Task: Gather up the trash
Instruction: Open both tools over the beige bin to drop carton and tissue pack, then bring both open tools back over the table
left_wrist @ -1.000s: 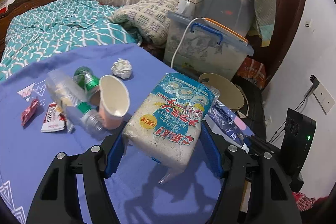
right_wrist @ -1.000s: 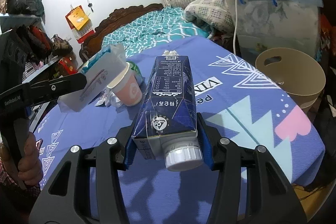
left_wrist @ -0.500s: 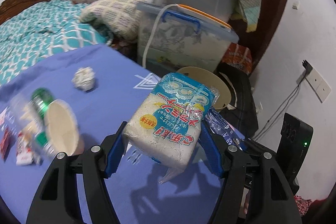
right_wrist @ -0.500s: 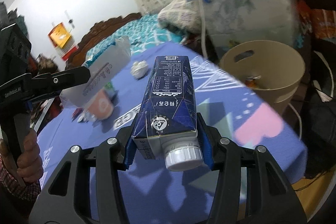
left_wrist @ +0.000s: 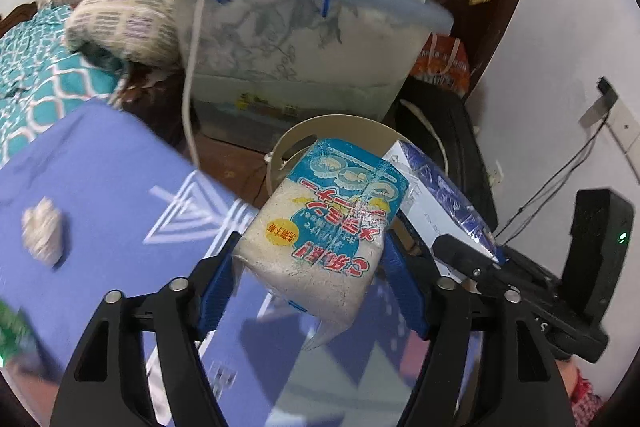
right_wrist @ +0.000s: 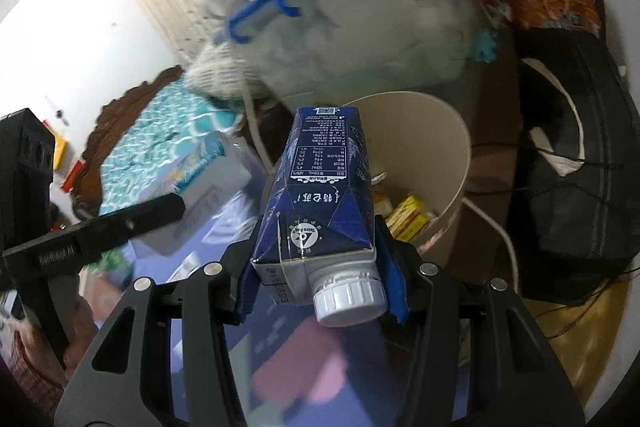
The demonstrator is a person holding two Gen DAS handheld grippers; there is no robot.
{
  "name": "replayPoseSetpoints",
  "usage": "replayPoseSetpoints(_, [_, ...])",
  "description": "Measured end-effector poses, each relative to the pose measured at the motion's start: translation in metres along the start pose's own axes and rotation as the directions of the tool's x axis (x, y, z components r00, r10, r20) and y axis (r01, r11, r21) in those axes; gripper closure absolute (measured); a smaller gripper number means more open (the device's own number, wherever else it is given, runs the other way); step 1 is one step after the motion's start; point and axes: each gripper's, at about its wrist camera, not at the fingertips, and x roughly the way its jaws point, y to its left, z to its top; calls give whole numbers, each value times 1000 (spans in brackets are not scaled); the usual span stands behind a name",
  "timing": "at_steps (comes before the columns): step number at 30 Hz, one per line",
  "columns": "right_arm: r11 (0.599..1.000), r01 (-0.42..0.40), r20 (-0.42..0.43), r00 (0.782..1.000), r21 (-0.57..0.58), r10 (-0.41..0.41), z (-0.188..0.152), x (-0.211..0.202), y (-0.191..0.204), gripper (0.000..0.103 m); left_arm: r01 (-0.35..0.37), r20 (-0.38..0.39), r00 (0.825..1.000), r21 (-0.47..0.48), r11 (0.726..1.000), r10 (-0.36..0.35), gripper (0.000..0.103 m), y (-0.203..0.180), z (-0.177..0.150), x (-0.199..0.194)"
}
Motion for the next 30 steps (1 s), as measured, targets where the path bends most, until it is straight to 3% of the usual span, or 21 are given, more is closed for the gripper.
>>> replayPoseSetpoints(2, [1000,23,15,1000,3,-23,10,9,1,26,-19,-15,1000,-3,1000,19,25,-4,8,17])
replayPoseSetpoints(5, [1000,27,87,996,-14,-26,14,-2,8,26,-21,-37,999,-23,1000,20,26,-6,13,25])
replayPoseSetpoints(7, [999,35,133,991,-29,-31,9,-14,15,26,-11,-8,1000,-22,1000,10,25,-5,6,12])
replayPoseSetpoints(13, [997,-29,148,988,-66,38,-30,-37,51,28,19,79,997,-55,998,-14,25,13,-38,-50])
replayPoseSetpoints(17, [989,-115,76,990,-93,122,-60,-32,86,29,0,121,993,-85,996,10,25,31,-93,-96])
replayPoseSetpoints(23, [959,-227,-72,973,-170,218,-106,-14,153,31,-97,135,983,-193,976,125,25,76,-178,-151])
replayPoseSetpoints(26, [934,-283,-136,957,-218,258,-130,-10,192,31,-140,134,974,-289,947,185,25,108,-217,-177])
replayPoseSetpoints(30, [881,-355,-235,928,-313,291,-165,-5,245,35,-216,135,946,-418,882,296,26,155,-267,-215])
